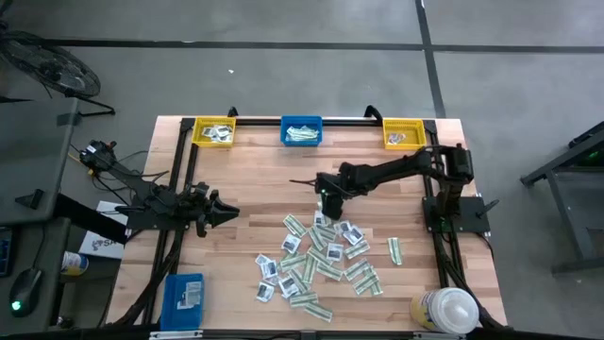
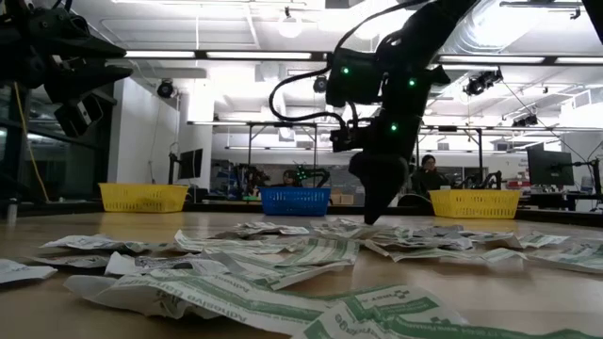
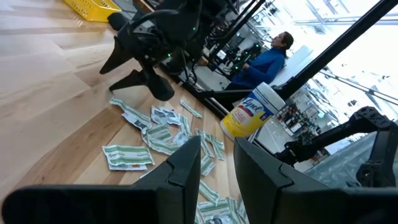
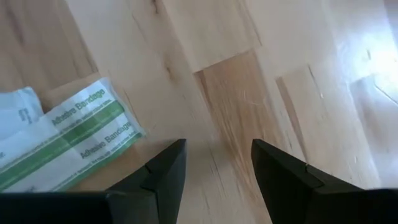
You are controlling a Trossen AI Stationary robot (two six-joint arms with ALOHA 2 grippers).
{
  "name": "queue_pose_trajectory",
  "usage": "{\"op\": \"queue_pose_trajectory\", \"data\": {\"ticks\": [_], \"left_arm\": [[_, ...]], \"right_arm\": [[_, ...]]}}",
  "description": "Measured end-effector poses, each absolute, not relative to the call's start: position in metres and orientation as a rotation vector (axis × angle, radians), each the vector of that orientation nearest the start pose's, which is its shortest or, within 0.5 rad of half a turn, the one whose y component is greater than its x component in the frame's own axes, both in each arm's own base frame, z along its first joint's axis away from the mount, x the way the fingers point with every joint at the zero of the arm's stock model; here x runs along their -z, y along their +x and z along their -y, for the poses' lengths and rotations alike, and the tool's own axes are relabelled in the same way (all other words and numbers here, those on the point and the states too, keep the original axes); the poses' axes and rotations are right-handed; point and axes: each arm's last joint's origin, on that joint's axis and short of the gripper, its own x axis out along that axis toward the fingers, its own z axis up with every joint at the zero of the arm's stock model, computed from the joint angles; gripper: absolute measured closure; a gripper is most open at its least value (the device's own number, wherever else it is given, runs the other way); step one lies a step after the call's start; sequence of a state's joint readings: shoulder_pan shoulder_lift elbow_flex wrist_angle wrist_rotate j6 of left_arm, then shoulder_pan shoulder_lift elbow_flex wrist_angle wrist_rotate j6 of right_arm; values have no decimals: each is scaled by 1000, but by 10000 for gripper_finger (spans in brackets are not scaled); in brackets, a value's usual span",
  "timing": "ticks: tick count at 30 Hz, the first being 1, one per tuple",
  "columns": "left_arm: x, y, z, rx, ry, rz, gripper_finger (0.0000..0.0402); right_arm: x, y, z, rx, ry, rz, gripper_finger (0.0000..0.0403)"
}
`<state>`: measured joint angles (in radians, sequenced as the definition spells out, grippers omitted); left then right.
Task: Pick & Place First Aid Supplies
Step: Put the green bandage pack into the top blue bin
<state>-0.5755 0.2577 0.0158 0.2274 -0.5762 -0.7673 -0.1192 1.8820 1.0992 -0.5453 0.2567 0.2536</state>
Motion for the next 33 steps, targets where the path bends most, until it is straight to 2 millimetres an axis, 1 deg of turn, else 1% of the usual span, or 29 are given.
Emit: {"op": "queue_pose_trajectory", "data": {"ticks": [4,6,9,12,15,18,23,29,33], "left_arm": [[-169,100,46,-5,-760,-11,305],[-169,100,46,-5,-760,-11,305],[-169,100,46,-6,-759,-12,305],[-168,100,46,-7,-756,-16,305],[-168,100,46,-9,-753,-21,305],[-168,100,46,-9,-753,-21,305],[-168,100,46,-10,-752,-22,305],[-167,100,46,-12,-748,-28,305],[-167,100,46,-12,-748,-28,305]], "right_arm": [[-138,335,49,419,113,-1273,226],[-146,332,50,402,103,-1265,226],[-158,335,49,313,109,-1207,226],[-161,338,44,186,100,-1173,226],[-163,343,34,125,47,-1138,226],[-164,346,27,118,-23,-1109,226],[-165,348,25,120,-70,-1091,226],[-165,348,25,116,-80,-1090,226],[-159,350,24,92,-76,-1102,226]]}}
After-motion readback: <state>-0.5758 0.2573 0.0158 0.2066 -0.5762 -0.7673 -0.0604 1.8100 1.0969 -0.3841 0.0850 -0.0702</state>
